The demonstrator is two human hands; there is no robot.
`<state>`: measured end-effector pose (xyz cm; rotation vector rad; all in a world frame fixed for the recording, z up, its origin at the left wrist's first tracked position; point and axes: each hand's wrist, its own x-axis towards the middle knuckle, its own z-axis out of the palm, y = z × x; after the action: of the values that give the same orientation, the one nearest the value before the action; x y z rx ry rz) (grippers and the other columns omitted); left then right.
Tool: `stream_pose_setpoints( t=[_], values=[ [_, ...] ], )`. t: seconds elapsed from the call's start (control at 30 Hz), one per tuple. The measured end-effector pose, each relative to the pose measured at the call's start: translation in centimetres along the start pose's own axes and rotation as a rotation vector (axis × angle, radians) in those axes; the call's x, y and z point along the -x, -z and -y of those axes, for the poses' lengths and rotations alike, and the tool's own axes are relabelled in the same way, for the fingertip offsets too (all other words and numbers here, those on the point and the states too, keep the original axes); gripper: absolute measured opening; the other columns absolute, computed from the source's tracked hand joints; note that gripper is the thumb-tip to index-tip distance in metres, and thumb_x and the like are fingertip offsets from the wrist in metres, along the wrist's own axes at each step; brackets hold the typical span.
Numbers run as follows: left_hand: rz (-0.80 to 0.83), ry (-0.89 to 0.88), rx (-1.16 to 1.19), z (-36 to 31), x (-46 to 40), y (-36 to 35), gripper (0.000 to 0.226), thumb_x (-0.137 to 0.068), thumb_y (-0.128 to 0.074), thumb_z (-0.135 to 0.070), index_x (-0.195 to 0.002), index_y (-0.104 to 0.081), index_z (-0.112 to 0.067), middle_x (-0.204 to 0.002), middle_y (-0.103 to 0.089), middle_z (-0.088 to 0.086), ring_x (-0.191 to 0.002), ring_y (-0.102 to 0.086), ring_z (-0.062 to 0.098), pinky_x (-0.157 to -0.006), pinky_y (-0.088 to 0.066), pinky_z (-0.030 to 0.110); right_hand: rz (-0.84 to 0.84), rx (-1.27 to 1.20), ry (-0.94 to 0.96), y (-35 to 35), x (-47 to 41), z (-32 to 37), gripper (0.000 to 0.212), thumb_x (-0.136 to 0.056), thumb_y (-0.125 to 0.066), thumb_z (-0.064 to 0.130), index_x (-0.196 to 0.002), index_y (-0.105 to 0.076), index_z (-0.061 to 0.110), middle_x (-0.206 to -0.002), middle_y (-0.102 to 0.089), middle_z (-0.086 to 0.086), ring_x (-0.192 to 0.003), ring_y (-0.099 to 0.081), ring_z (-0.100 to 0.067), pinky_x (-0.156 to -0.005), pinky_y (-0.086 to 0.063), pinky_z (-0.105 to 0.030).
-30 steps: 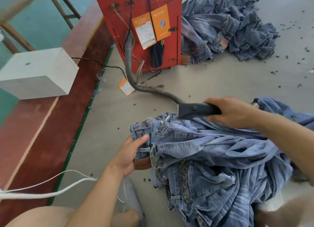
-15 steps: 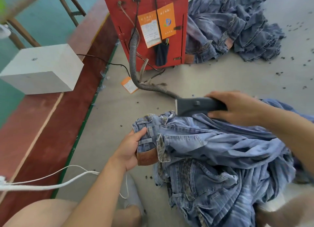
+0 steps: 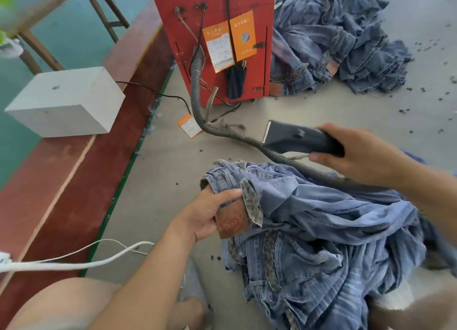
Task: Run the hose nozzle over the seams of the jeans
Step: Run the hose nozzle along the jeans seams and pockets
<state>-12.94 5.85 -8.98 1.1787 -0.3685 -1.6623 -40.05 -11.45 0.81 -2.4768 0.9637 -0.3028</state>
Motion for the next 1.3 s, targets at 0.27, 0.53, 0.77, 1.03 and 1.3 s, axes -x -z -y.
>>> stream_pose_setpoints(
  t=[0.27, 0.53, 0.77, 1.03, 1.3],
  values=[
    [-0.139, -0.097, -0.036, -0.3, -2.3, -4.5, 0.031, -0.086, -0.072, 0.012, -0.110, -0.075, -0.006, -0.108, -0.077, 0.018, -0.094, -0.076, 0.031, -0.080, -0.064, 0.042, 0.059, 0.091, -0.017, -0.1, 4.9, 2.4, 0.035, -0.087, -0.046, 0.076, -0.117, -0.043, 0.058, -0.093, -0.058, 0.043, -0.074, -0.062, 0.008, -0.049, -0.045, -0.023],
    [-0.383, -0.040, -0.064, 0.2, -4.1, -5.7, 0.027, -0.078, -0.082, 0.009, -0.101, -0.077, -0.002, -0.098, -0.078, 0.020, -0.085, -0.076, 0.036, -0.076, -0.063, 0.053, -0.159, 0.009, -0.232, -0.6, 5.3, 1.3, 0.043, -0.078, -0.033, 0.084, -0.107, -0.036, 0.052, -0.063, -0.052, 0.023, -0.057, -0.051, 0.004, -0.050, -0.034, -0.022],
    [-0.470, -0.004, -0.199, 0.9, -4.7, -7.9, 0.040, -0.072, -0.095, -0.027, -0.100, -0.073, -0.008, -0.091, -0.079, 0.006, -0.087, -0.077, 0.026, -0.071, -0.064, 0.039, -0.191, -0.087, -0.276, -4.4, 3.8, 1.9, 0.087, -0.088, -0.075, 0.054, -0.149, -0.013, 0.049, -0.081, -0.047, 0.024, -0.065, -0.052, -0.004, -0.055, -0.038, -0.022],
    [0.044, 0.093, -0.042, -0.5, -2.6, -7.5, 0.031, -0.096, -0.060, 0.005, -0.123, -0.073, -0.003, -0.122, -0.071, 0.025, -0.110, -0.072, 0.040, -0.089, -0.061, 0.050, -0.063, -0.102, -0.339, -6.6, 1.0, 0.6, 0.112, -0.064, -0.089, 0.065, -0.145, -0.017, 0.038, -0.107, -0.054, 0.004, -0.087, -0.058, -0.024, -0.068, -0.045, -0.037],
    [0.082, 0.033, 0.013, -1.2, -1.4, -4.8, 0.051, -0.085, -0.065, 0.002, -0.135, -0.061, 0.001, -0.131, -0.065, 0.030, -0.112, -0.069, 0.043, -0.087, -0.061, 0.051, 0.017, -0.087, -0.357, -5.8, -0.1, -1.7, 0.094, -0.078, -0.084, 0.056, -0.148, -0.026, 0.033, -0.114, -0.069, -0.008, -0.083, -0.060, -0.022, -0.068, -0.043, -0.035]
  ],
)
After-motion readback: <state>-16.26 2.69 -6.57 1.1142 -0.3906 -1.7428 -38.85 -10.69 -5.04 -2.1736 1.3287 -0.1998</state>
